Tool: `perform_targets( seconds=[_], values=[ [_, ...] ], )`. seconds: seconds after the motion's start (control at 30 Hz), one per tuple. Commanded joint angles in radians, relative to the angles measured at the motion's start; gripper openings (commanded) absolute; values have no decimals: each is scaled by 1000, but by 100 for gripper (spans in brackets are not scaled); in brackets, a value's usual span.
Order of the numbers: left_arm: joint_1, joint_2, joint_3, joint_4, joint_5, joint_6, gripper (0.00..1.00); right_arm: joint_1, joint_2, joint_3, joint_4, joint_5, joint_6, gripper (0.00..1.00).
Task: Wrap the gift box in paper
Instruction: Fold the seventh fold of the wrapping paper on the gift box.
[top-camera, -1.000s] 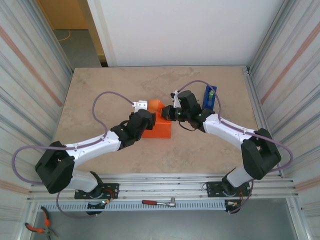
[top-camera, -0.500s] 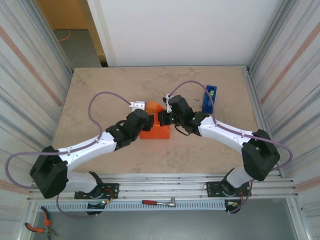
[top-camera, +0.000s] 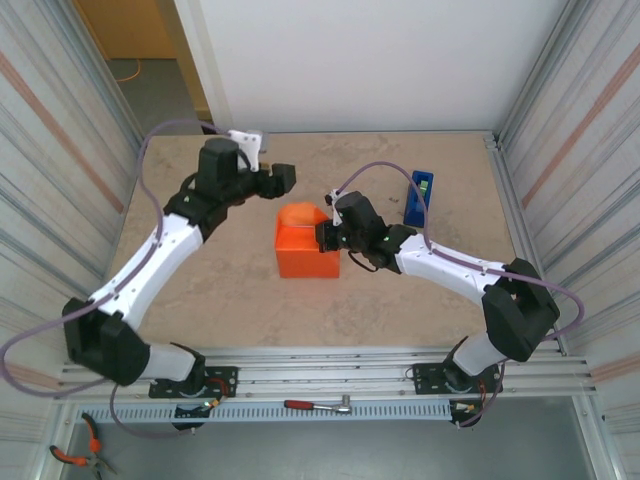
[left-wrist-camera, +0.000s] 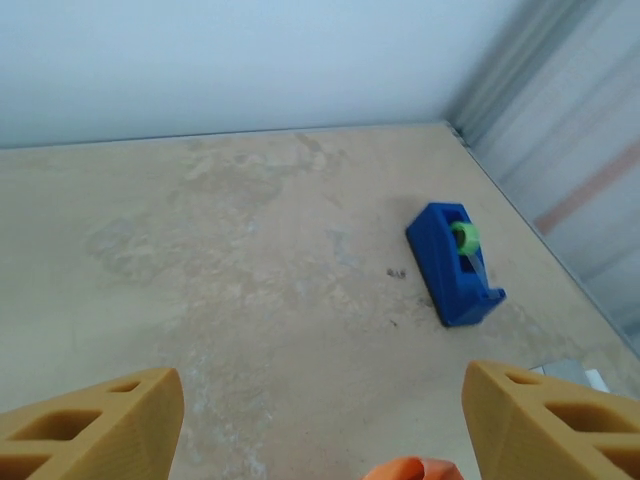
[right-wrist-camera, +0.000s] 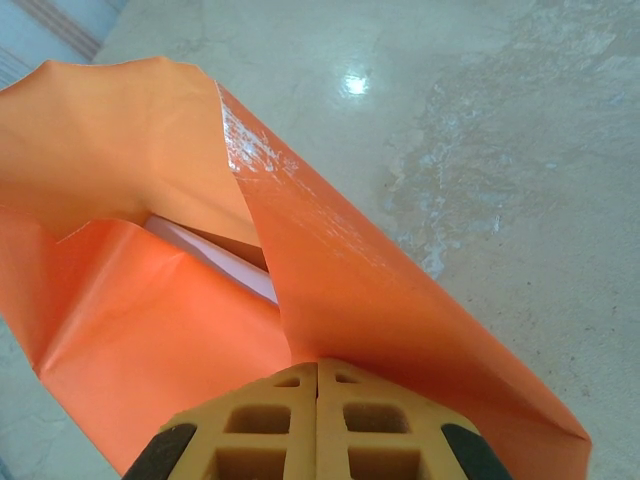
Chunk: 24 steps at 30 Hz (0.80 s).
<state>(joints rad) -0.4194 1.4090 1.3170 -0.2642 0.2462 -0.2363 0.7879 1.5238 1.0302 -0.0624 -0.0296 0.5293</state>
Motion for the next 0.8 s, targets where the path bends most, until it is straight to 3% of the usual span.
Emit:
perform_targets(
  seconds=[0.0, 0.3, 0.77],
  values=[
    [-1, 102, 109, -178, 249, 195, 74, 43, 72, -57, -138, -52, 1, 0],
    [-8, 244, 234, -275, 341, 346, 71, 56, 81, -68, -123, -51, 15, 0],
    [-58, 303, 236, -365, 301, 439, 61, 59, 88, -64, -119, -55, 16, 0]
  ],
)
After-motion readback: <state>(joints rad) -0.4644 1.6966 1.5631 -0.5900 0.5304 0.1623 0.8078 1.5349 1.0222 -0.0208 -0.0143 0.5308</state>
